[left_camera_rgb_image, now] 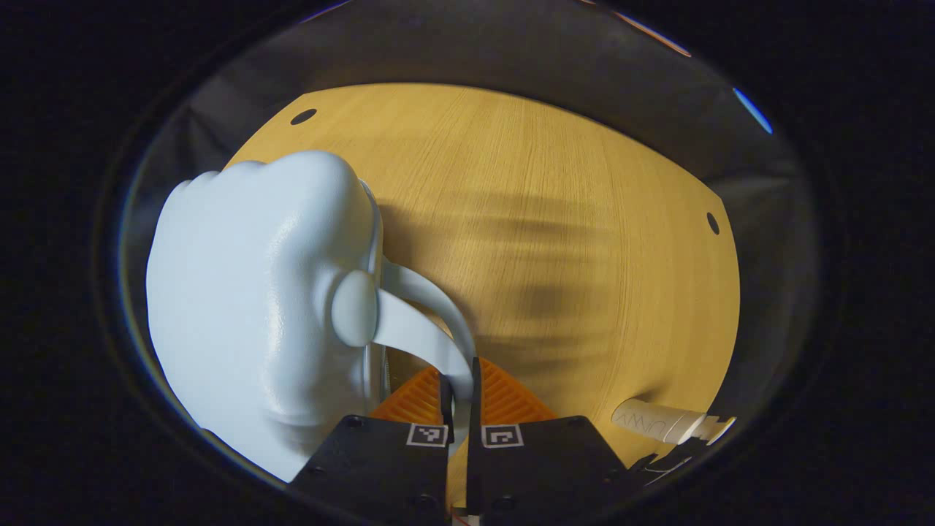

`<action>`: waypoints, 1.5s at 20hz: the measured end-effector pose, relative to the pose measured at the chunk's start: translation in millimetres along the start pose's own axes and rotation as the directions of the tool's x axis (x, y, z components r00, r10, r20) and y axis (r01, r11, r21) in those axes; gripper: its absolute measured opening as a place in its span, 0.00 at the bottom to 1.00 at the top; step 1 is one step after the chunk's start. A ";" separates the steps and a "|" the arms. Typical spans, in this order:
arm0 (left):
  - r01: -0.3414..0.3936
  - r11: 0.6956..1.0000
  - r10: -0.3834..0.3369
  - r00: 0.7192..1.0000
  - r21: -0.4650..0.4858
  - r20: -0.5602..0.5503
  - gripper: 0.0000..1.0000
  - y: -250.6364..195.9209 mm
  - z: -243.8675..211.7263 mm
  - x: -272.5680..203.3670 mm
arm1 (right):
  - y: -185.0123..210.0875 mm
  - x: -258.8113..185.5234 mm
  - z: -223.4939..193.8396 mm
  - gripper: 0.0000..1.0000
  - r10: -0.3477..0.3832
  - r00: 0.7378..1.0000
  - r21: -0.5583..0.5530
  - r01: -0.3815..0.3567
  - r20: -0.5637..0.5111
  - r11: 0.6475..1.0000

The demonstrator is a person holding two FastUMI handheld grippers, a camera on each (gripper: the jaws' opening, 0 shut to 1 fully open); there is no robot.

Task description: First open the suitcase, pack the skin care products into it, and then close the suitcase.

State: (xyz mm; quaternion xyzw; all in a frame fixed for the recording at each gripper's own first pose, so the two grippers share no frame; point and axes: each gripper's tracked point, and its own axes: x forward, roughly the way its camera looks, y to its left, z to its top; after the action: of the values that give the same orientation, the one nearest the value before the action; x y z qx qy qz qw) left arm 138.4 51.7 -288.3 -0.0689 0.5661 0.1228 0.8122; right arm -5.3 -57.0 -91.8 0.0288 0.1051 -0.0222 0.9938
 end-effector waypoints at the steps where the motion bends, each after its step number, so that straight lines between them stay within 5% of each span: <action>1: 0.007 1.000 -0.007 1.000 -0.008 0.006 0.03 -0.9 1.6 -2.5 | 2.5 0.1 -0.7 0.98 0.005 1.000 -0.003 -0.005 -0.001 1.000; 9: 0.140 0.987 -0.130 0.984 -0.079 0.119 0.01 -7.9 21.0 -50.5 | 19.0 3.3 -1.1 0.98 0.073 0.997 -0.010 -0.073 -0.005 0.997; 16: 0.191 0.973 -0.143 0.938 -0.127 0.315 0.01 12.3 50.4 -113.9 | 43.5 11.7 3.9 0.98 0.193 0.981 -0.029 -0.193 -0.005 0.981; 23: 0.174 0.957 -0.054 0.893 -0.231 0.447 0.01 101.3 75.5 -175.3 | 82.3 11.5 5.1 0.96 0.304 0.953 -0.056 -0.304 -0.012 0.951; 30: 0.181 0.948 -0.035 0.877 -0.262 0.480 0.01 206.3 75.0 -202.0 | 133.0 24.8 5.1 0.98 0.274 0.962 -0.073 -0.272 0.010 0.959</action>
State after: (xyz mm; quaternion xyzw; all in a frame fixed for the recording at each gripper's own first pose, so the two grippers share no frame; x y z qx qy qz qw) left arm 82.5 244.1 -67.3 -0.1908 0.3229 0.1738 0.9106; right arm 26.6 74.4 -85.1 0.0074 0.0910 0.1186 0.9887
